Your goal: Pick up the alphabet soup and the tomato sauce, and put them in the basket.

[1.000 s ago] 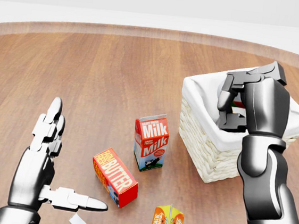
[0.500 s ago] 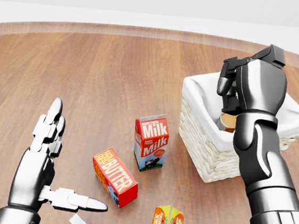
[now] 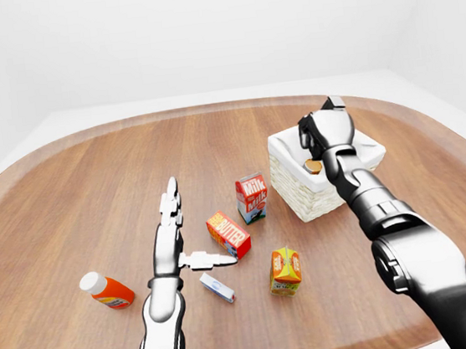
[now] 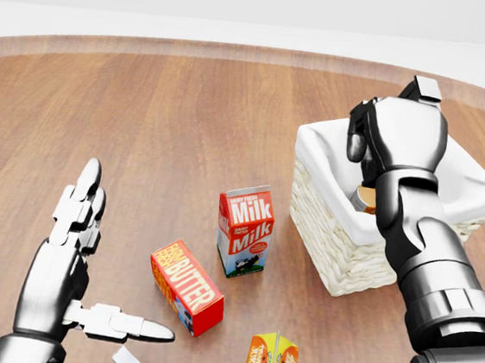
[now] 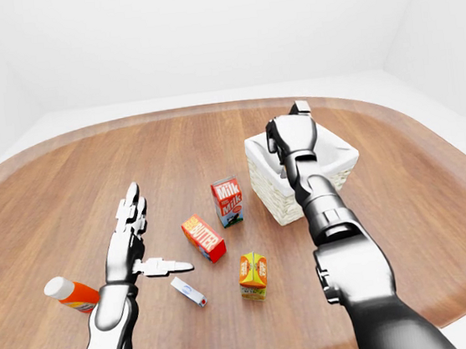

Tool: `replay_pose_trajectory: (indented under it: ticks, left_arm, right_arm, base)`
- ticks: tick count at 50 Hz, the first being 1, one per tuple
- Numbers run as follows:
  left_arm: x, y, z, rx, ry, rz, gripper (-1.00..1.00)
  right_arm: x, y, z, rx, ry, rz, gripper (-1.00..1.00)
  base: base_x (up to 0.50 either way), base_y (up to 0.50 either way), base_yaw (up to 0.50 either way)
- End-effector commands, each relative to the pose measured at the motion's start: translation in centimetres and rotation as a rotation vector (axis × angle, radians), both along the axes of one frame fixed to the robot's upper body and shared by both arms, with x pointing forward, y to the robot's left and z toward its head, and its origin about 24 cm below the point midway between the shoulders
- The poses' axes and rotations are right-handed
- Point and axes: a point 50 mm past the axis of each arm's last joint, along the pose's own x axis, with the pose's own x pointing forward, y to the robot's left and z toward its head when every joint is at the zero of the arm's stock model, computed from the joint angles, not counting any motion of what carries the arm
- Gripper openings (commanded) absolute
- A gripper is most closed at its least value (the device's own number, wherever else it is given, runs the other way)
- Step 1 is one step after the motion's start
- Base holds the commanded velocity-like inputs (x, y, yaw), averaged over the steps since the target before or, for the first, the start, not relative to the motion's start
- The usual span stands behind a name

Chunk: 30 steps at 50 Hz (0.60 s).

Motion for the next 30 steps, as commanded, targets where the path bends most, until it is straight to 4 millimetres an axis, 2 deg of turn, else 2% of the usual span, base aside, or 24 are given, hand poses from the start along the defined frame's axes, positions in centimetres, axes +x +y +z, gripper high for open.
replay_pose_trajectory:
  ticks: [1,16,30]
  left_arm:
    - [0.0,0.1,0.1,-0.009,-0.005,0.007,1.0]
    - [0.0,0.1,0.2,-0.009,-0.008,0.005,1.0]
    - [-0.1,0.1,0.1,-0.011,-0.005,0.003,1.0]
  right_arm:
    - [0.5,0.1,0.5,-0.047,0.032,-0.003,-1.0]
    - [0.8,-0.5,1.6,-0.079,0.022,-0.022,-1.0]
    - [0.5,-1.0,-0.1,-0.104,0.082,-0.035,-1.0]
  base:
    - [0.0,0.0,0.0]
    - [0.0,0.0,0.0]
    - [0.0,0.0,0.0]
